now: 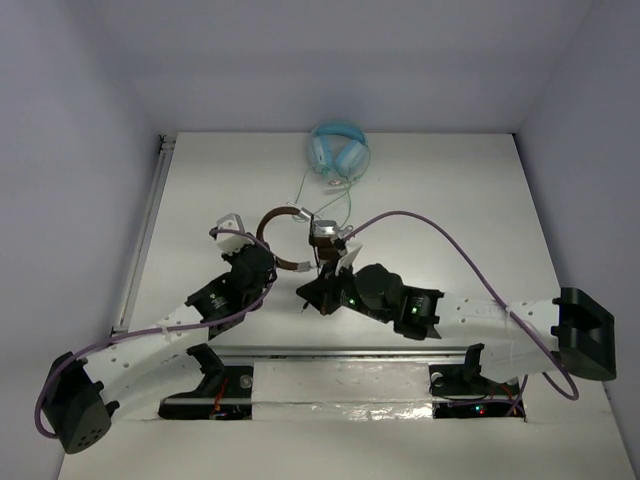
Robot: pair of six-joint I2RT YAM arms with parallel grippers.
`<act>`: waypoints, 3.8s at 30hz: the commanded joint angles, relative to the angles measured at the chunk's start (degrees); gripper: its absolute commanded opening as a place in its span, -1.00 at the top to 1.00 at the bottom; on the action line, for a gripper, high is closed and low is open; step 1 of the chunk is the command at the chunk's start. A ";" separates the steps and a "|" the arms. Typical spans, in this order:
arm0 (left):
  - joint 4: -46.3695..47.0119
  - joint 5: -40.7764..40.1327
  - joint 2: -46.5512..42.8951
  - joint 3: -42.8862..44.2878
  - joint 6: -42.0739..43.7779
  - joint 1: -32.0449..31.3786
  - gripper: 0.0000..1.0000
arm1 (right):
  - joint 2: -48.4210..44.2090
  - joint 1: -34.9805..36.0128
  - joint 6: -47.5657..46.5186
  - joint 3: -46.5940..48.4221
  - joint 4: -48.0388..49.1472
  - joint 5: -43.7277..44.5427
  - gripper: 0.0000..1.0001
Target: Wrap the headphones
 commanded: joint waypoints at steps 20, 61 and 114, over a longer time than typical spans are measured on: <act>-5.12 7.72 -0.23 -2.29 -12.66 -9.77 1.00 | 5.58 -3.01 6.71 5.27 10.93 22.22 0.80; -15.85 19.77 4.68 6.85 -9.77 -10.82 1.00 | -10.41 -17.17 -4.53 5.88 -0.37 22.65 0.35; 19.49 26.79 20.62 23.39 16.17 -5.02 -0.54 | -54.90 -17.79 -2.95 5.86 -30.11 36.03 0.00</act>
